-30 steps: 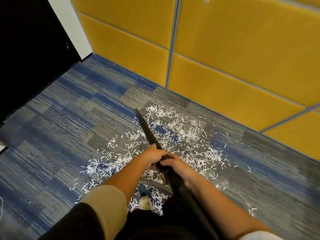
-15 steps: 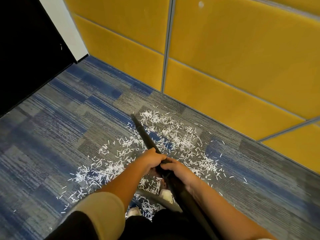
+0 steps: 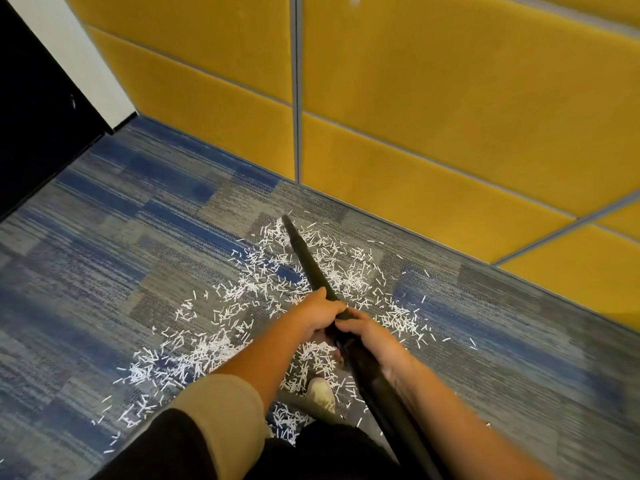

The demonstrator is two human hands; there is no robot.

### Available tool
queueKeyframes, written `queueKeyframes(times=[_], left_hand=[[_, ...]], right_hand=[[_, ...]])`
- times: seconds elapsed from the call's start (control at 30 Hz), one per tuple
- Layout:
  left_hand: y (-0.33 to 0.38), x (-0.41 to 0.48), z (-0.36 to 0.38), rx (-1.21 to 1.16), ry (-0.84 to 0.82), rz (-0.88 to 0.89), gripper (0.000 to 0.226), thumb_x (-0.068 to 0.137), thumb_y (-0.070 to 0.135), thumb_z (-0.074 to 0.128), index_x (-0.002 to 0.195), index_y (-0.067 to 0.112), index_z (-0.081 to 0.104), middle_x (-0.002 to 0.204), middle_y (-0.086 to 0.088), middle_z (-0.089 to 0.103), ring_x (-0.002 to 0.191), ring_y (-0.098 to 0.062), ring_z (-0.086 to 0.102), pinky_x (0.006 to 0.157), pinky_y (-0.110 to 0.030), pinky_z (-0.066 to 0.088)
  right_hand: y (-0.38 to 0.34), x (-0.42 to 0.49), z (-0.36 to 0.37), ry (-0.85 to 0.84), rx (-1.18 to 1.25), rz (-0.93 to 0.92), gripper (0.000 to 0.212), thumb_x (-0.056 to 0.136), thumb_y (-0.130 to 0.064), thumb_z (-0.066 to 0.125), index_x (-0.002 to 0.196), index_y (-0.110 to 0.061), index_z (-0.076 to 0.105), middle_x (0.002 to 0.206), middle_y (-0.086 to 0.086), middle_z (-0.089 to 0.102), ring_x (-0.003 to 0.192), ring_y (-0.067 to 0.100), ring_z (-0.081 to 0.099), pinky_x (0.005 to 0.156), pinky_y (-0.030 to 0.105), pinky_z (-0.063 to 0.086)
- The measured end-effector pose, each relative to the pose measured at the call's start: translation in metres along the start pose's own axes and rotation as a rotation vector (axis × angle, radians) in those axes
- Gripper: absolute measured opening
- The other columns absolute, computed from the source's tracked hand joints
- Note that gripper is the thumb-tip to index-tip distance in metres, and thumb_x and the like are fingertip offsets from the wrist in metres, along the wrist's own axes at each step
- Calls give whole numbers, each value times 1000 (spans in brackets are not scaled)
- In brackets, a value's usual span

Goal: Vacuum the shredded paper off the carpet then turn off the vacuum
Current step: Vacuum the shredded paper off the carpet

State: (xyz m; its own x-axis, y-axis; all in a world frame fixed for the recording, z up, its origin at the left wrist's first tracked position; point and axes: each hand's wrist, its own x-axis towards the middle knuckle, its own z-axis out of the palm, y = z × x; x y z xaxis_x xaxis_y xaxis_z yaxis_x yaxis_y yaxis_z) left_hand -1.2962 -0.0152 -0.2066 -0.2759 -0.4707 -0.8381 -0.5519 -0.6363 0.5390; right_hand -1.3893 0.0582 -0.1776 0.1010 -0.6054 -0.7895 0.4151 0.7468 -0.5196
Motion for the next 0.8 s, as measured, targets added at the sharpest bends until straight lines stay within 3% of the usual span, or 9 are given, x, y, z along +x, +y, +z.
queueKeyframes(times=[0.1,0.27,0.43,0.67,0.8], left_hand=[[4,3,7,16,-11,7,51,98,22,48,143,13,27,123,-14,53,101,-30,62,85,-43,54],[8,5,13,86,-19,20,48,98,26,49,140,13,31,120,-14,55,85,-23,60,65,-33,54],[12,5,20,114,-26,18,43,96,26,50,134,10,37,119,-13,56,100,-28,64,80,-44,58],[18,10,31,74,-54,36,51,97,24,49,143,13,30,125,-12,54,89,-23,63,73,-38,59],[18,10,29,47,-59,38,56,98,23,48,147,15,23,128,-11,52,98,-25,62,74,-37,58]], right_hand=[[1,-1,-6,13,36,-2,16,94,0,44,102,-12,51,68,16,55,41,21,47,39,24,44],[2,0,-16,37,59,8,16,94,-2,46,109,-8,47,70,16,53,40,21,49,39,25,47],[2,-2,-23,28,72,4,14,94,-3,46,104,-12,49,83,23,56,41,22,49,39,25,46],[4,3,-36,61,121,-6,25,93,-3,47,118,-11,48,100,30,53,49,24,51,39,26,46],[1,4,-36,48,109,-4,21,93,-3,47,111,-14,51,99,28,55,50,23,51,42,25,46]])
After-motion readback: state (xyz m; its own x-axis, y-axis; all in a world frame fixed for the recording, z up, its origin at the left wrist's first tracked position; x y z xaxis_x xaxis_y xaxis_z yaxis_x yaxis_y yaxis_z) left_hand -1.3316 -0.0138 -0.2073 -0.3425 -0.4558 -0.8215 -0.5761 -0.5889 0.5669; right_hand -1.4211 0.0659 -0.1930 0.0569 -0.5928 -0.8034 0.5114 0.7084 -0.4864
